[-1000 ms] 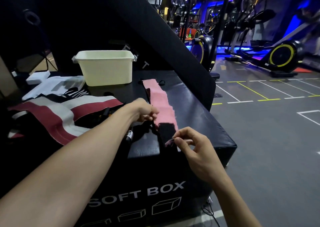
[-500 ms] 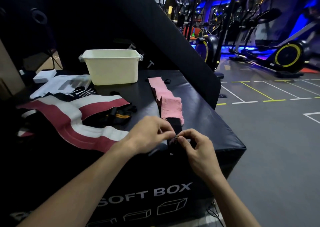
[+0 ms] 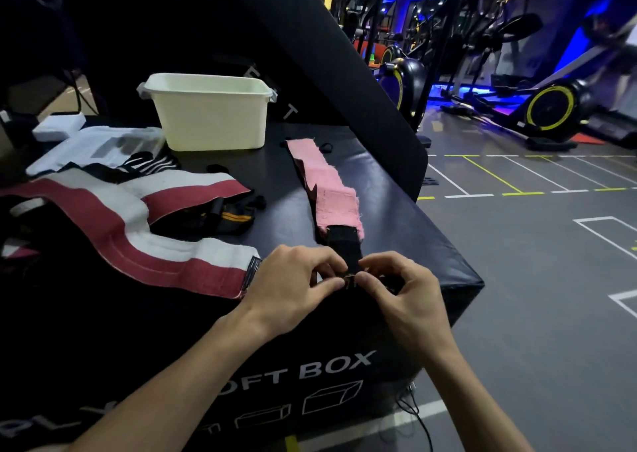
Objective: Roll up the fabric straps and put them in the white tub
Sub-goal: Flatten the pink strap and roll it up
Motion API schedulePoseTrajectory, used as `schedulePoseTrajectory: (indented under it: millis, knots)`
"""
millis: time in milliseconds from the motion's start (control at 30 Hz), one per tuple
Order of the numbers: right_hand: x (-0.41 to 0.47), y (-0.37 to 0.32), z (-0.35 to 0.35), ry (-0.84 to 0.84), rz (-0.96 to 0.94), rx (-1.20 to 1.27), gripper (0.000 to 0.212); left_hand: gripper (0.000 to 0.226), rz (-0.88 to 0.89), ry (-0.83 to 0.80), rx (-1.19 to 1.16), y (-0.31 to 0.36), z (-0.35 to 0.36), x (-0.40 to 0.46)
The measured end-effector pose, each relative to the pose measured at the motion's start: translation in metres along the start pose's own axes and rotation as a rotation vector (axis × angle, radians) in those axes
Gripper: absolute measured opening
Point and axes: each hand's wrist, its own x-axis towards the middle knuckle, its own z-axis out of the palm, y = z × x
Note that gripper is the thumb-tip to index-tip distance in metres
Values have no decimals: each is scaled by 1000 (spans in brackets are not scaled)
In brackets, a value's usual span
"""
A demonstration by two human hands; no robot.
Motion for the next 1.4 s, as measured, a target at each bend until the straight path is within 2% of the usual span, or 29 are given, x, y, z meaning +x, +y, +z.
schedulePoseTrajectory:
  millis: [133,267,333,500,700,900,1100,1200,1400]
  knots:
    - [0,-2,1,18,-36,-32,14,7,-12,49,-7,3,-1,-2]
    - [-1,1,2,40,-312,-330,14,7,-32,13,13,4,-1,-3]
    - [-1,5,1,15,-388,-414,12,9,-38,-27,40,5,0,-3]
    - [-1,13,-3,-106,-350,-442,21,13,-71,-49,50,9,0,-2]
    - [5,13,0,-110,-406,-467,6,16,-81,-60,125,9,-1,-2]
    - [14,18,-2,-169,-399,-427,7,16,-83,-69,155,9,-3,3]
    - [16,16,-3,-121,-483,-509,17,12,-217,-155,108,7,-5,16]
    - [17,19,-4,-108,-581,-590,5,12,-280,-203,96,7,-6,22]
    - [19,28,-3,-101,-553,-551,15,15,-346,-266,62,5,-7,29]
